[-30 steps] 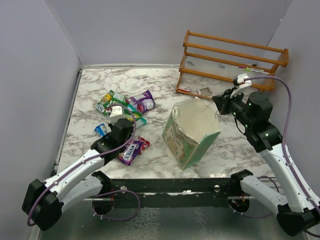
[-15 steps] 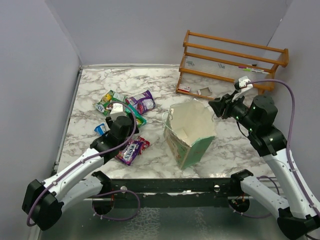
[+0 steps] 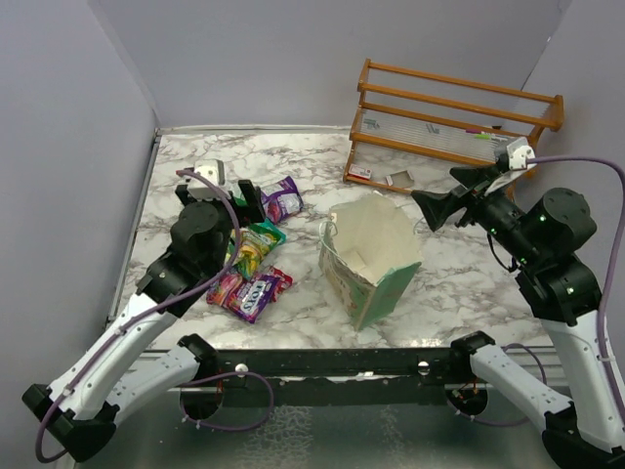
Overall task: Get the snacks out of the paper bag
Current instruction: Reset both arms
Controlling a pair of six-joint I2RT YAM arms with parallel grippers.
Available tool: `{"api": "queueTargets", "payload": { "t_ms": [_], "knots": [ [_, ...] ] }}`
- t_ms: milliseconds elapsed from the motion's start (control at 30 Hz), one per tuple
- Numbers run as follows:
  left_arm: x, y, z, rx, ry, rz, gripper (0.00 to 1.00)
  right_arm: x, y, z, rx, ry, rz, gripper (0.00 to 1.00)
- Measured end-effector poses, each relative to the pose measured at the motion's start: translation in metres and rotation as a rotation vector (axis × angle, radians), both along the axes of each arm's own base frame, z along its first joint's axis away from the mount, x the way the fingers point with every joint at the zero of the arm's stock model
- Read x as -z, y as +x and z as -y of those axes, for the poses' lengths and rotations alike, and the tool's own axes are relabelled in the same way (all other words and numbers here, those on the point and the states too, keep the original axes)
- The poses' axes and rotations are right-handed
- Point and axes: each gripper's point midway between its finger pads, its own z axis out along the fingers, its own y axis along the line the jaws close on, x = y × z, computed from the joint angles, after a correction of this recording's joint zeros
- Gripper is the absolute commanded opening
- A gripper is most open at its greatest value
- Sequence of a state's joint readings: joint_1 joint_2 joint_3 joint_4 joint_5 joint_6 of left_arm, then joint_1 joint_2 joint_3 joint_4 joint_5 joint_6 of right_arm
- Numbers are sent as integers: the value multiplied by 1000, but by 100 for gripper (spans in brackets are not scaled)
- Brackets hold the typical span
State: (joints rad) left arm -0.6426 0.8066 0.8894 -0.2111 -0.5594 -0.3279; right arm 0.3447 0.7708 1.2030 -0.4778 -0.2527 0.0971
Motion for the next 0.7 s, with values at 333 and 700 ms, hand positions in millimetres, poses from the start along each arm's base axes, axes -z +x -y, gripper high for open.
{"api": "queueTargets", "payload": {
  "t_ms": [333, 700],
  "knots": [
    [-123, -31, -25, 38, 18, 283, 95, -55, -25, 36, 143, 32, 156, 99],
    [-220, -74, -47, 82, 13, 536, 99, -129, -68, 89, 341, 158, 385, 99]
  ]
}}
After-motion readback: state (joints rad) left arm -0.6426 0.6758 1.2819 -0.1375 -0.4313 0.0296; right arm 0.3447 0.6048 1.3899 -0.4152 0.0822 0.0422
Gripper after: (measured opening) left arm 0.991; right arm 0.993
